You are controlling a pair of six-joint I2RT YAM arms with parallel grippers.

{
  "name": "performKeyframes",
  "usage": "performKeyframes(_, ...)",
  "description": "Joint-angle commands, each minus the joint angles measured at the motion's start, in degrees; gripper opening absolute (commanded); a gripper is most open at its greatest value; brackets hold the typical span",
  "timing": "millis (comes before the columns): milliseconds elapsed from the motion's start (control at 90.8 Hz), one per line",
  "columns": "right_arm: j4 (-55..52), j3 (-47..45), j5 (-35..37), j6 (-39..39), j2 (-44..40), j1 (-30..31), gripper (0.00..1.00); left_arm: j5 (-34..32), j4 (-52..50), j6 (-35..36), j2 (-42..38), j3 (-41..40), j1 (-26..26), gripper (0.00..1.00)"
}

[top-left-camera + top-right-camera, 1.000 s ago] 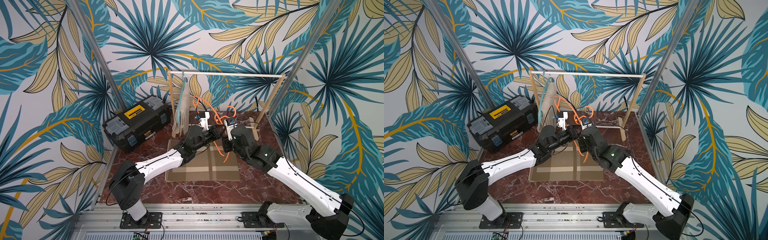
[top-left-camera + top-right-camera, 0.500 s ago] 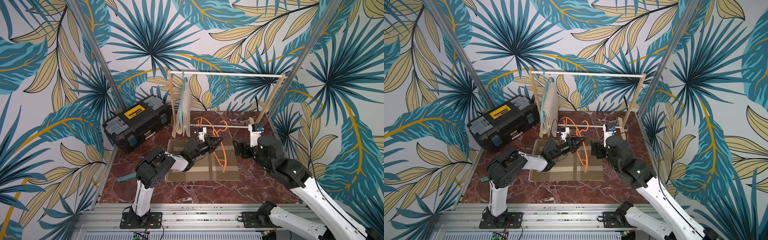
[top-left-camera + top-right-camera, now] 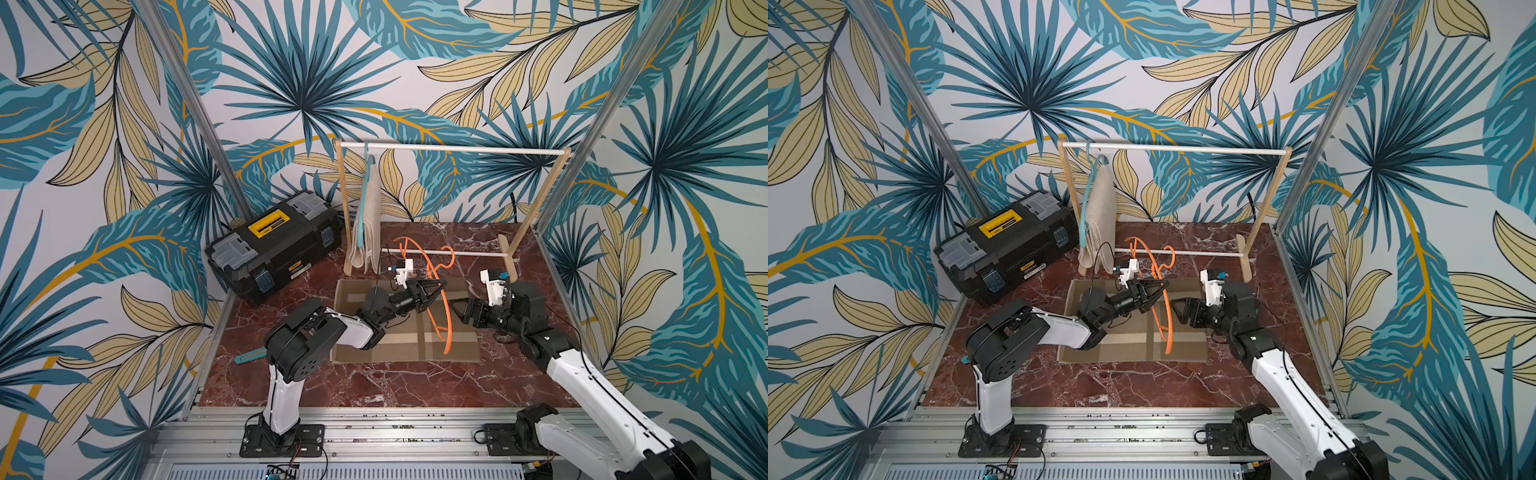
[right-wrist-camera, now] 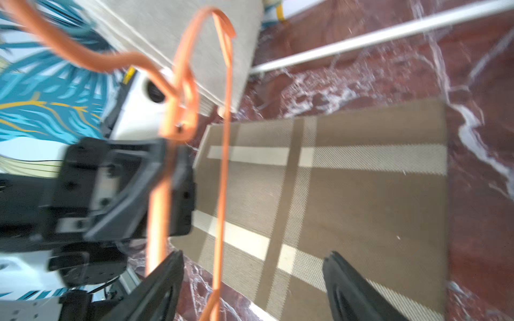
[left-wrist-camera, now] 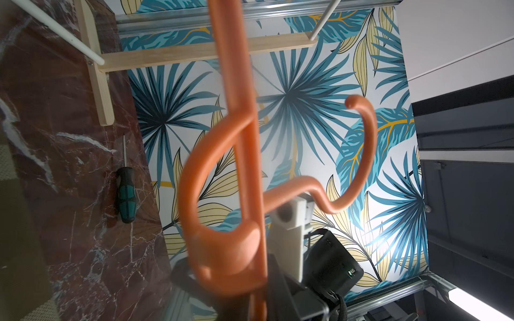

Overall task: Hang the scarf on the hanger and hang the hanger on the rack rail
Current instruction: Place the hanger at the center of the board.

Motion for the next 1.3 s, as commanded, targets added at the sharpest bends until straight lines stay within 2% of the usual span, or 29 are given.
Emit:
performKeyframes(0,2.1,-2.3,-4.3,2.1,-7.2,-0.3,0.77,0.7,3.4,-0.3,-1.5,2.1,0.1,0.05)
performKeyframes(77,5.0,-4.6,-8.2,3.7,-9.6,-0.4,0.76,0.6,3.3,-0.8,-1.7,2.7,0.1,0.04)
performKeyframes(154,9.2,-6.6,-12.4,5.4,-7.8,-0.3,0.74,0.4,3.3,-1.3,-1.9,3.5,0.1,0.04)
performKeyframes(297,9.5,-6.7,-10.9,2.7,-5.6,0.0,0.73,0.0,3.3,-2.0,-2.3,5.0,0.1,0.04)
performKeyframes(419,10.1,-5.3,-11.9,1.3,-4.0,0.0,0.68,-0.1,3.3,-2.5,-2.2,5.6,0.0,0.04)
performKeyframes(518,12.4,-4.7,-13.1,2.0,-2.6,0.2,0.54,-0.2,3.3,-2.5,-2.0,5.8,-0.2,0.04)
performKeyframes(606,13.8,-4.4,-14.3,2.7,-1.7,0.7,0.33,-0.2,3.3,-2.6,-1.9,5.7,-0.3,0.05)
performKeyframes(694,13.7,-3.7,-15.4,3.0,-1.3,1.1,0.24,-0.2,3.4,-2.5,-1.9,6.0,-0.3,0.05)
performKeyframes(782,14.0,-3.3,-15.8,3.7,-1.7,1.3,0.09,-0.1,3.4,-2.6,-1.9,6.7,-0.2,0.08)
performKeyframes(815,13.9,-3.0,-16.0,3.8,-1.7,1.3,0.0,0.0,3.4,-2.7,-1.9,7.0,-0.2,0.12)
performKeyframes(903,13.2,-1.5,-16.2,4.4,-2.0,1.3,0.0,0.2,3.3,-2.7,-2.2,6.8,0.3,0.24)
performKeyframes(925,12.8,-1.1,-16.0,4.4,-2.3,1.3,0.0,0.3,3.3,-2.6,-2.4,6.6,0.4,0.31)
performKeyframes(936,12.5,-1.0,-15.8,4.4,-2.3,1.3,0.0,0.4,3.3,-2.6,-2.6,6.6,0.5,0.36)
performKeyframes(947,12.0,-0.7,-15.6,4.3,-2.4,1.4,0.0,0.4,3.3,-2.5,-2.7,6.5,0.6,0.47)
performKeyframes(958,11.5,-0.3,-15.3,4.2,-2.5,1.3,0.0,0.4,3.3,-2.5,-2.8,6.2,0.7,0.69)
performKeyframes(969,11.1,0.1,-14.9,4.1,-2.5,1.4,0.0,0.5,3.3,-2.5,-3.1,6.1,0.9,0.84)
performKeyframes(980,10.7,0.5,-14.5,3.9,-2.6,1.4,0.0,0.6,3.3,-2.5,-3.3,6.0,1.0,0.92)
performKeyframes(1002,9.1,1.2,-13.6,3.5,-2.7,1.4,0.0,0.7,3.3,-2.4,-3.8,5.7,1.3,0.98)
performKeyframes(1079,3.9,4.1,-9.8,2.1,-2.9,1.4,0.0,1.8,2.0,-0.9,-7.2,3.2,2.8,1.0)
performKeyframes(1156,-2.1,7.4,-6.0,0.7,-1.9,1.5,0.0,4.4,-6.4,3.4,-13.9,-0.3,4.8,1.0)
performKeyframes(1200,-5.6,9.3,-3.5,-0.4,-1.0,2.0,0.0,6.4,-13.8,7.9,-19.1,-1.9,6.1,1.0)
performKeyframes(1256,-8.7,11.0,-0.6,-1.4,0.2,2.8,0.0,8.8,-28.7,14.4,-25.4,-2.6,7.5,1.0)
performKeyframes(1289,-10.1,11.8,0.3,-1.6,1.0,3.3,0.0,9.3,-39.9,21.2,-30.2,-2.1,8.1,1.0)
